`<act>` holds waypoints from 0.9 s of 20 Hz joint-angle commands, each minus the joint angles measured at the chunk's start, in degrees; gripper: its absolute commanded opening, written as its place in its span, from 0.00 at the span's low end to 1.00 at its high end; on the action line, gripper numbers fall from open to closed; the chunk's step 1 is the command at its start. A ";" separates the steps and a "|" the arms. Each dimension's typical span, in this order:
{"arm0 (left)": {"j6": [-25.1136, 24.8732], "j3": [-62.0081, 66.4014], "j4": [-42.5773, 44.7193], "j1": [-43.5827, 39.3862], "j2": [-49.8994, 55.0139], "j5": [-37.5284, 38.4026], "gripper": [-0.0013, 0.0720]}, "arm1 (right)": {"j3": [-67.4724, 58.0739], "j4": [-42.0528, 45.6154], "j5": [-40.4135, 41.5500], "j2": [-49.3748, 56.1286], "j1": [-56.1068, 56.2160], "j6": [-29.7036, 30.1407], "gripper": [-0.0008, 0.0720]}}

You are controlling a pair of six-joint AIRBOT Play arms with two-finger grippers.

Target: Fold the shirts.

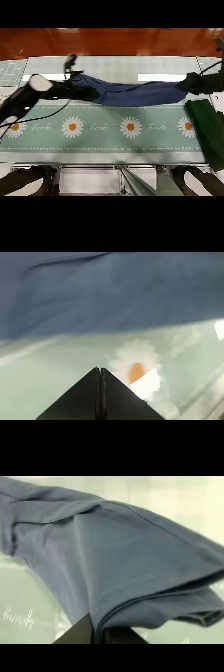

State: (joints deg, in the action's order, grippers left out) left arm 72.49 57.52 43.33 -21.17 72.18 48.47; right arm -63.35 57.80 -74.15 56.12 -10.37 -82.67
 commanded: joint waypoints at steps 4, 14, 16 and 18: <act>6.40 24.04 -0.09 -13.25 22.32 4.50 0.04 | 4.63 1.11 -5.07 -16.83 0.07 -3.98 0.05; 10.27 29.55 -2.29 -23.85 34.29 9.01 0.04 | 4.63 -2.97 -7.61 -20.26 0.09 -3.91 0.05; 9.97 29.55 -2.73 -24.87 34.42 9.25 0.04 | 4.63 -2.89 -7.54 -20.26 0.09 -3.89 0.05; 6.75 29.55 -4.46 -24.09 33.16 10.38 0.04 | 4.63 -2.82 -7.28 -20.22 0.09 -3.91 0.05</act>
State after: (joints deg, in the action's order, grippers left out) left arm 81.80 86.87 40.86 -44.66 105.45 57.49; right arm -58.72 55.48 -81.52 36.01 -10.31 -86.67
